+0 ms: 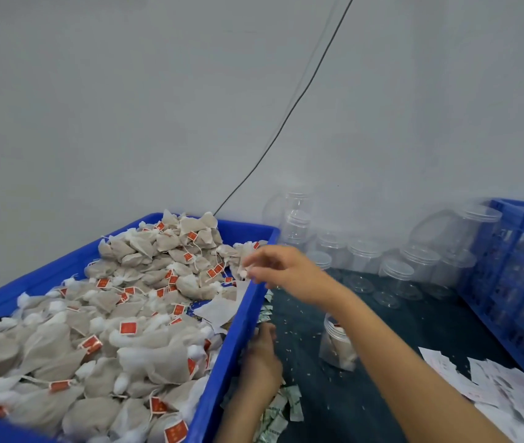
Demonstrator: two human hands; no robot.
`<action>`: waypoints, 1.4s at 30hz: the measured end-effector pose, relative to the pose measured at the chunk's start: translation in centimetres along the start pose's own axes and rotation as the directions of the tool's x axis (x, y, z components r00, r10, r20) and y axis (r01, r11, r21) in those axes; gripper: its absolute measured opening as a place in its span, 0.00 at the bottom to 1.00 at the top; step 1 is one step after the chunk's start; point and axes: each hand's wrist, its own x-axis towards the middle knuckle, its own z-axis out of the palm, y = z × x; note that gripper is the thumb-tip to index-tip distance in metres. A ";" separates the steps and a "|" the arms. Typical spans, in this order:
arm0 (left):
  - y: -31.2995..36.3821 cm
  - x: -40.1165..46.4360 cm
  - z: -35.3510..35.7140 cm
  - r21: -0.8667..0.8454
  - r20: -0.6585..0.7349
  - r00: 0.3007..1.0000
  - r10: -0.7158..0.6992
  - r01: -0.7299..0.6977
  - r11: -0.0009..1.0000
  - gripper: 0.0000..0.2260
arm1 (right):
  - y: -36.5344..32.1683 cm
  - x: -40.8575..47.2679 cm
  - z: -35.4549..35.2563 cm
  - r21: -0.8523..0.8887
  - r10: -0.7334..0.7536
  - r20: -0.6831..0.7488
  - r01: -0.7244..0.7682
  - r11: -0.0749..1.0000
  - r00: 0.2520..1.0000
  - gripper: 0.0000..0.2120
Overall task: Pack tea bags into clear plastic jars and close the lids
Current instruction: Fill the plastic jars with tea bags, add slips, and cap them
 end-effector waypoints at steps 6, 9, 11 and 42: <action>-0.7 -1.0 -0.5 0.260 0.132 0.983 0.125 -0.156 0.953 0.12 | 5.8 -5.1 -3.5 0.151 0.090 -0.342 -0.040 0.988 0.935 0.13; -0.2 -0.9 -0.8 0.309 0.193 0.974 0.114 -0.171 0.936 0.16 | 8.3 -7.3 -4.3 0.195 0.137 -0.468 -0.050 0.980 0.873 0.14; 0.1 -1.1 -1.1 0.293 0.181 0.973 0.144 -0.193 0.936 0.13 | 10.0 -8.6 -4.9 0.216 0.176 -0.519 -0.071 0.974 0.836 0.15; 6.9 0.1 -3.8 0.062 -0.122 0.971 0.204 -0.198 0.978 0.10 | 23.4 -19.3 -10.0 0.061 0.441 -0.688 -0.560 0.827 0.577 0.12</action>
